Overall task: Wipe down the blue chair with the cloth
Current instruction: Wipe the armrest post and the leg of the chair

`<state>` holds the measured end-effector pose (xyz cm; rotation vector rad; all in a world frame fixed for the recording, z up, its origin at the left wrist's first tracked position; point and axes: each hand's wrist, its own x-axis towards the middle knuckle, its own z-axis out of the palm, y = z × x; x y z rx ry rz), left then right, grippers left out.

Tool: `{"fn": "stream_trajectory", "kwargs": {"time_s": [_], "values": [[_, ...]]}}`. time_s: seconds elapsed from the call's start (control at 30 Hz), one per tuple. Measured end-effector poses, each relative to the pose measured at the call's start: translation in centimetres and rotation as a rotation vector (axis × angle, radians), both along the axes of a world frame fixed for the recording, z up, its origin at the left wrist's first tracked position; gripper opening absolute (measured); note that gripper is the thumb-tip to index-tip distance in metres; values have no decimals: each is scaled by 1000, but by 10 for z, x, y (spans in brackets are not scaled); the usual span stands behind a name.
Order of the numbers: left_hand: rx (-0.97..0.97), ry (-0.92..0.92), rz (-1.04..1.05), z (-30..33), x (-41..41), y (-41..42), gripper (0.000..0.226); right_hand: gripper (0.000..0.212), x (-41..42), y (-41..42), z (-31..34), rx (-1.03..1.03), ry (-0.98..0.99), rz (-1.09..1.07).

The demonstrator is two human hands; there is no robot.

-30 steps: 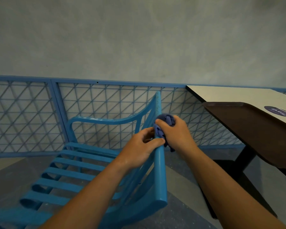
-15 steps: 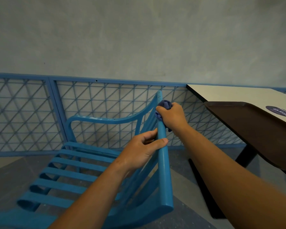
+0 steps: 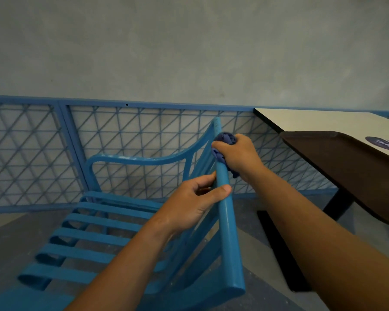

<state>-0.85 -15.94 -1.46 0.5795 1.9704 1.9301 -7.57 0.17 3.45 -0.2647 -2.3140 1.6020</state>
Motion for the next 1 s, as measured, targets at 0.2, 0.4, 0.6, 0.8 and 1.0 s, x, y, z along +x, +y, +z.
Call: {"fn": "stream_trajectory", "kwargs": {"time_s": [0.2, 0.4, 0.6, 0.8, 1.0], "values": [[13, -48, 93, 6, 1, 5, 27, 27, -44, 5, 1, 29, -30, -76], [16, -63, 115, 4, 0, 8, 17, 25, 29, -6, -7, 33, 34, -11], [35, -52, 94, 3, -2, 9, 14, 27, 52, -8, -9, 64, 5, 17], [-6, -38, 109, 1, -5, 8, 25, 15, -17, 0, 10, 42, -71, 22], [-52, -58, 106, 4, -4, 4, 29, 21, -61, 5, 13, 136, -95, -52]]}}
